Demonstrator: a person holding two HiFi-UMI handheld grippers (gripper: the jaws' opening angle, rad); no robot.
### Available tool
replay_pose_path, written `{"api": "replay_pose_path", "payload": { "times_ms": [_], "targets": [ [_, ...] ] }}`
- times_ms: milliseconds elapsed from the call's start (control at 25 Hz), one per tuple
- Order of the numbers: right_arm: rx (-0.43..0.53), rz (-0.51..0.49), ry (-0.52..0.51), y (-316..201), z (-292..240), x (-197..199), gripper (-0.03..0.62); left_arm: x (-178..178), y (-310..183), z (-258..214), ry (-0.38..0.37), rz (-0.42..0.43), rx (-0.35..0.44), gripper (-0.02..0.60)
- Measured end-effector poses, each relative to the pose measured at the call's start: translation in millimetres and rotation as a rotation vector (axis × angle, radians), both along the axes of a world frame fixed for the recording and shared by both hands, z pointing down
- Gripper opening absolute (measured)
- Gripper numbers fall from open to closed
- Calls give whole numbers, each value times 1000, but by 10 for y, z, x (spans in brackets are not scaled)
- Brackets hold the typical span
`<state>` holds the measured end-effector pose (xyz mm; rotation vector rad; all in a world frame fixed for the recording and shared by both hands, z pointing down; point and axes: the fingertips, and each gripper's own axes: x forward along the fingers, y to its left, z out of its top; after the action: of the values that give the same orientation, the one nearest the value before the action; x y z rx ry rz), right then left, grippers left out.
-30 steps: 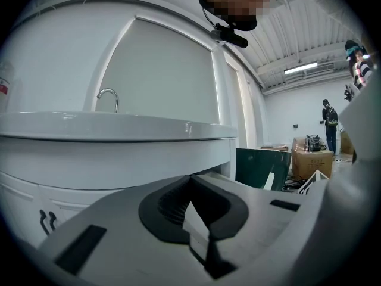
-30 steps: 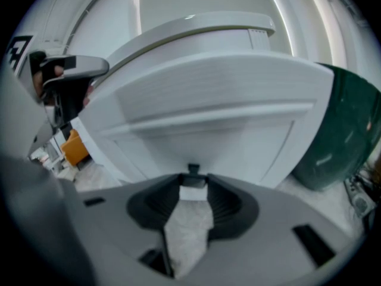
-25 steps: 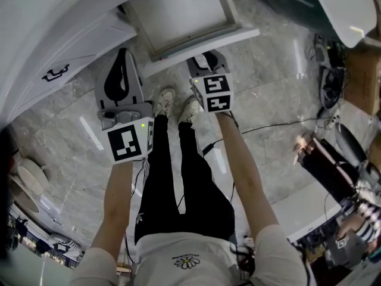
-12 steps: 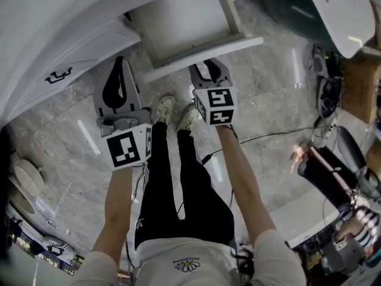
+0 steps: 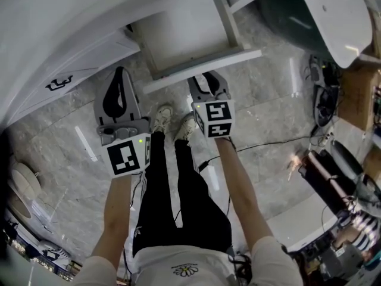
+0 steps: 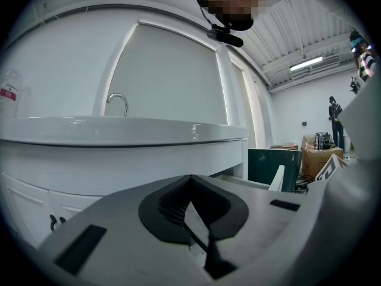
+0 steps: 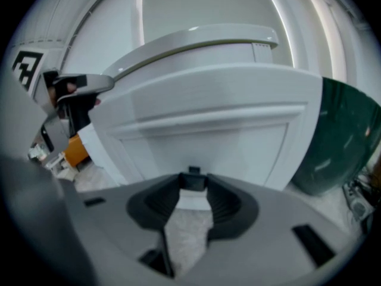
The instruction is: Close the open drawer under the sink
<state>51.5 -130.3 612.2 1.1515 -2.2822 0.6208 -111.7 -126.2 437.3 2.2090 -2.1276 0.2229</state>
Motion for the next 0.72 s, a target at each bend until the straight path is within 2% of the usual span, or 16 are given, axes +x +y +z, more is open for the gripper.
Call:
{"api": "replay_pose_path", "payload": {
  "times_ms": [720],
  "targets": [
    [14, 19, -3, -66, -45, -106, 158, -99, -90, 10, -28, -5, 9, 15]
  ]
}}
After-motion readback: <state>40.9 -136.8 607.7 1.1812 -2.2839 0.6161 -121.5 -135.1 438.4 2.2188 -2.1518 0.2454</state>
